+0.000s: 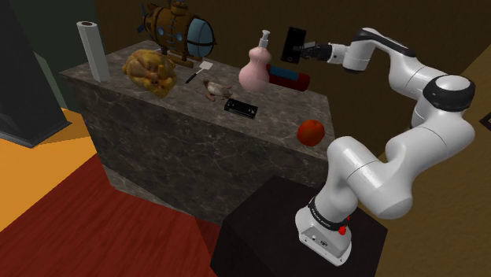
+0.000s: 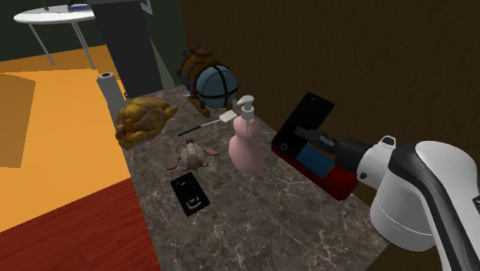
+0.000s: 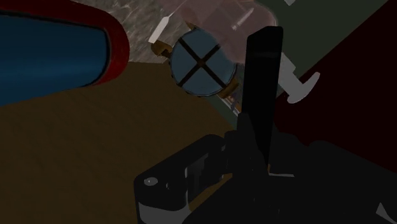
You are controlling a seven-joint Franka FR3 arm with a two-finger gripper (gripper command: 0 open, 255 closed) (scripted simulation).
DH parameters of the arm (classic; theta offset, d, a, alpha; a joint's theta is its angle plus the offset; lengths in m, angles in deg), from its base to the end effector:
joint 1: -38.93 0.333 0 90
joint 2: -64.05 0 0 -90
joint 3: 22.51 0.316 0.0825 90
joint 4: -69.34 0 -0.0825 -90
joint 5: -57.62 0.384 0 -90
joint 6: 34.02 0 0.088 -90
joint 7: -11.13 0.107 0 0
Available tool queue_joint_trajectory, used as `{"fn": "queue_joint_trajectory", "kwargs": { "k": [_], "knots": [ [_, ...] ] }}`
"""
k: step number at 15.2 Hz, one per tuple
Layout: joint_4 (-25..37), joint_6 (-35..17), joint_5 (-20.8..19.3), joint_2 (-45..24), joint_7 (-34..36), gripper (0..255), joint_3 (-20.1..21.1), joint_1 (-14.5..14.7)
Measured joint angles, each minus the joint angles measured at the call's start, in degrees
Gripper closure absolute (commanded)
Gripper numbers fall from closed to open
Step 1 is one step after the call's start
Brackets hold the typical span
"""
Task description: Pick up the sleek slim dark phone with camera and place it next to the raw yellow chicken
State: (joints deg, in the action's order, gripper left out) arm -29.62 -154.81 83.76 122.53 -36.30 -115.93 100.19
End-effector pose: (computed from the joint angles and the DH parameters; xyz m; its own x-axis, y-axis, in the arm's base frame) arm 0.4067 -0.5001 0.4644 0.5130 -0.5247 0.6793 0.3325 -0.6081 -0.7209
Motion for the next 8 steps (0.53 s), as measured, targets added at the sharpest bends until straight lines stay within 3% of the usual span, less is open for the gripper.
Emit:
{"fn": "queue_joint_trajectory", "kwargs": {
  "k": [6, 8],
  "knots": [
    [1.8, 1.4, 0.5, -1.5, 2.4, 255, 1.6, -0.3],
    [-1.2, -0.7, 1.5, -2.2, 2.1, 255, 3.2, -1.6]
  ]
}}
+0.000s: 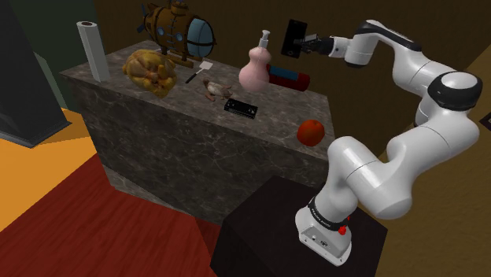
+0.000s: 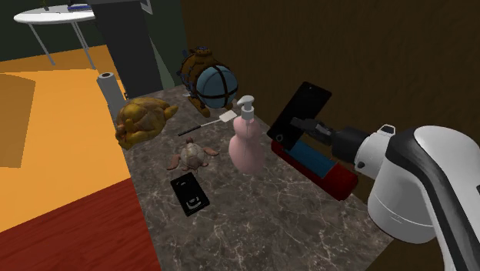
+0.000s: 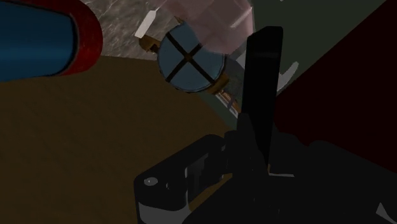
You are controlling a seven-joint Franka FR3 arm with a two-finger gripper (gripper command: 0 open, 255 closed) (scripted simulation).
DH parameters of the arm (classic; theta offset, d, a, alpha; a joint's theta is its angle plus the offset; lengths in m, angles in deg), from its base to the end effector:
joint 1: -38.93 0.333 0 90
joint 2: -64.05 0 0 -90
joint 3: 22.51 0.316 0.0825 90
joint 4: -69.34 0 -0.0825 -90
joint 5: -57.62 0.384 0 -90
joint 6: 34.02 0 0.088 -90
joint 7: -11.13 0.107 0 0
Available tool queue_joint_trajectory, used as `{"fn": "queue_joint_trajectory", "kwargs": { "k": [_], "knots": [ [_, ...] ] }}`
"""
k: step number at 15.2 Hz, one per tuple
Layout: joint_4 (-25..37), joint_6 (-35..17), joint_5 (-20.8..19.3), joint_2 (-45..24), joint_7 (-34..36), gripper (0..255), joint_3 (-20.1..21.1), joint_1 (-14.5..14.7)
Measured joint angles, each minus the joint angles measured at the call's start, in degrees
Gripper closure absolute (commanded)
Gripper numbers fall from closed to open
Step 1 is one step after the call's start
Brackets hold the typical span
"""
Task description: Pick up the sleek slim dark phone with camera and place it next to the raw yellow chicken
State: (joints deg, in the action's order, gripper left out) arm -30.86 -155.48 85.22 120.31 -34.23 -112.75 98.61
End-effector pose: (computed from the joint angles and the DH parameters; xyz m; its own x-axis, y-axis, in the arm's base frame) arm 0.4085 -0.4837 0.4964 0.5134 -0.5241 0.6795 0.3334 -0.6078 -0.7207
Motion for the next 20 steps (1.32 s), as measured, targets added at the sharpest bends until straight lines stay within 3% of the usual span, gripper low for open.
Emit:
{"fn": "queue_joint_trajectory", "kwargs": {
  "k": [10, 16, 20],
  "knots": [
    [-20.2, -15.8, 7.4, -2.5, -2.5, 255, 12.3, -7.2],
    [-28.3, -26.3, 12.1, -2.3, -4.3, 255, 18.0, -6.0],
    [-32.4, -33.9, 15.6, -2.0, -5.2, 255, 21.7, -3.2]
  ]
}}
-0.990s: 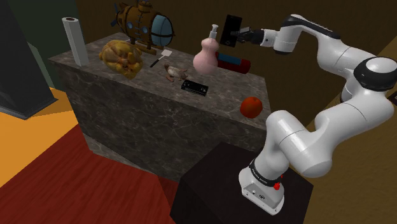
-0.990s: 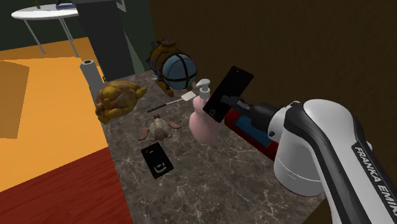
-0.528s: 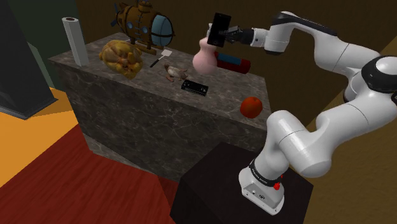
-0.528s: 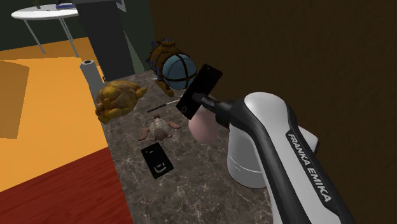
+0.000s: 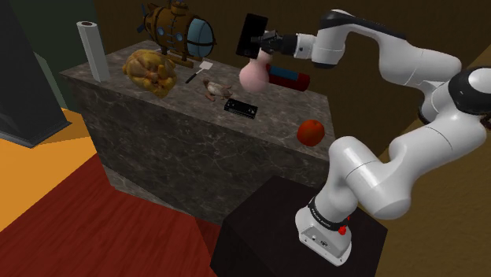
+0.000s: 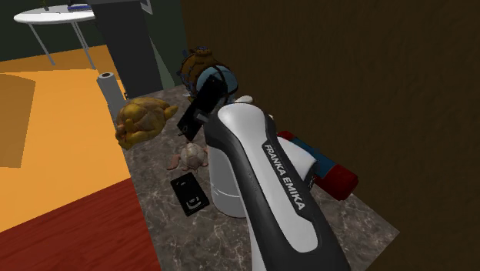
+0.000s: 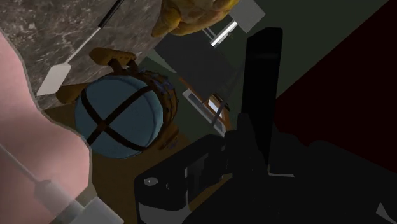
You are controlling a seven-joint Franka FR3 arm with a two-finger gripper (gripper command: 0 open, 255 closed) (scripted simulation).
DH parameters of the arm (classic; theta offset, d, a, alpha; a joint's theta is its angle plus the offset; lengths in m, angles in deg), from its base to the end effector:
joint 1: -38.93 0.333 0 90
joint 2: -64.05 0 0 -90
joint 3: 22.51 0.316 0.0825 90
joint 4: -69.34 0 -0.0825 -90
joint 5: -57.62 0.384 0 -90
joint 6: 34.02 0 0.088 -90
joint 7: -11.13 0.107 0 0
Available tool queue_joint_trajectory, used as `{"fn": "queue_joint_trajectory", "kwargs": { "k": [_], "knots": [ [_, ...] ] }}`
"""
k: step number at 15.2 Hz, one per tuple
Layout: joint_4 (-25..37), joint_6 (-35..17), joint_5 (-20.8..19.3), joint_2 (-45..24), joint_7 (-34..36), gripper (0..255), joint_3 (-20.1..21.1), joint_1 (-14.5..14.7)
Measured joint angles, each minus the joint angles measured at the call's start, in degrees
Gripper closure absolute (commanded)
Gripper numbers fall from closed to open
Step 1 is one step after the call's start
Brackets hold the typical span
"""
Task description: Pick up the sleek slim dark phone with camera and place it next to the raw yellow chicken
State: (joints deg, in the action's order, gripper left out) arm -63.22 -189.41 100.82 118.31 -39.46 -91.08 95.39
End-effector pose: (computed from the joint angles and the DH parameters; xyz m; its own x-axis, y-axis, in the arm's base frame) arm 0.4599 -0.2274 0.5006 0.5140 -0.5237 0.6794 0.3345 -0.6069 -0.7210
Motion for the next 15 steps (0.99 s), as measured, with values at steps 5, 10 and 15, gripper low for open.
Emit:
{"fn": "queue_joint_trajectory", "kwargs": {
  "k": [5, 10, 15],
  "knots": [
    [-3.7, -9.6, 4.4, 0.9, -1.7, 255, 3.6, 5.1],
    [-5.4, -21.1, 8.6, 3.0, -4.4, 255, 5.3, 14.3],
    [-5.2, -33.5, 10.7, 6.2, -6.6, 255, 5.8, 26.2]
  ]
}}
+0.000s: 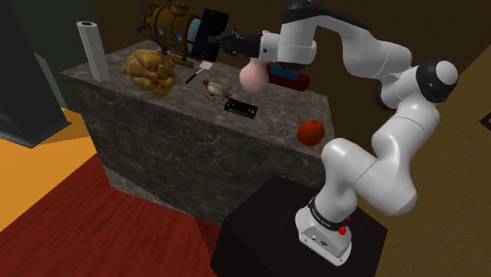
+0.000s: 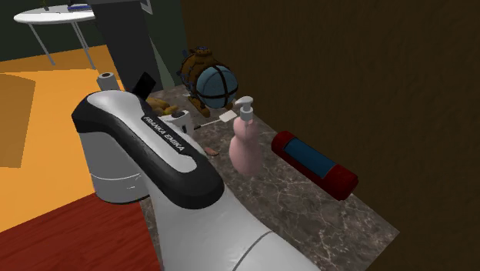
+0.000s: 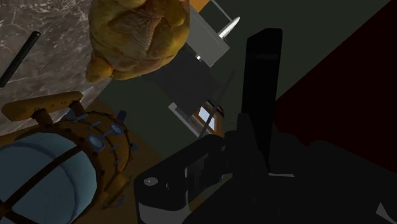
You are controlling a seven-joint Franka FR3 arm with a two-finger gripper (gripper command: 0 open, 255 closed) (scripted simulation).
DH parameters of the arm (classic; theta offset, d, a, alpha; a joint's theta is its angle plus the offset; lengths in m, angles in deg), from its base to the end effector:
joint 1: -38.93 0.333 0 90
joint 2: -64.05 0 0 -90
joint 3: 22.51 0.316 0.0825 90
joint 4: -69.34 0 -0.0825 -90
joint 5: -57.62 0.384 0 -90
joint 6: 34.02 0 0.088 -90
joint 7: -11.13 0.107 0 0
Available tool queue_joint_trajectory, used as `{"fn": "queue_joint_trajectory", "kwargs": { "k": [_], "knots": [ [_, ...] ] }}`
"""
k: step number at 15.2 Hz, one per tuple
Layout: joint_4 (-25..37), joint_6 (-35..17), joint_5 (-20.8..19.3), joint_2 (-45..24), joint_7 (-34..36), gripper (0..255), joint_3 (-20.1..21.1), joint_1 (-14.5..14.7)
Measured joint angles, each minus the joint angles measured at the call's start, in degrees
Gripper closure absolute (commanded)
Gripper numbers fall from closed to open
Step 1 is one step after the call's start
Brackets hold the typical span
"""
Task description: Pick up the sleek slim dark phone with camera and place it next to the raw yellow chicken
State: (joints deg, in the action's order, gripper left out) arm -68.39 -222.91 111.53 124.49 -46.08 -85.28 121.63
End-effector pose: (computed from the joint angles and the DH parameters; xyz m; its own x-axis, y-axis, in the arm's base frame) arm 0.4901 -0.0367 0.5006 0.5131 -0.5242 0.6796 0.3350 -0.6068 -0.7209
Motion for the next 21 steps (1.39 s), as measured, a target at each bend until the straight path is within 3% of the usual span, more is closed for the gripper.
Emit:
{"fn": "queue_joint_trajectory", "kwargs": {
  "k": [2, 3, 5, 9, 21],
  "knots": [
    [1.0, -4.4, -0.2, 0.8, 0.0, 255, -0.2, 5.2],
    [1.5, -7.8, -1.2, 2.5, -0.4, 255, -1.1, 9.2],
    [1.3, -10.8, -2.5, 4.2, -0.7, 255, -2.0, 12.1],
    [-0.1, -14.0, -5.4, 8.3, -1.7, 255, -4.0, 14.4],
    [-4.0, -19.6, -14.1, 19.0, -4.9, 255, -10.6, 17.5]
  ]
}}
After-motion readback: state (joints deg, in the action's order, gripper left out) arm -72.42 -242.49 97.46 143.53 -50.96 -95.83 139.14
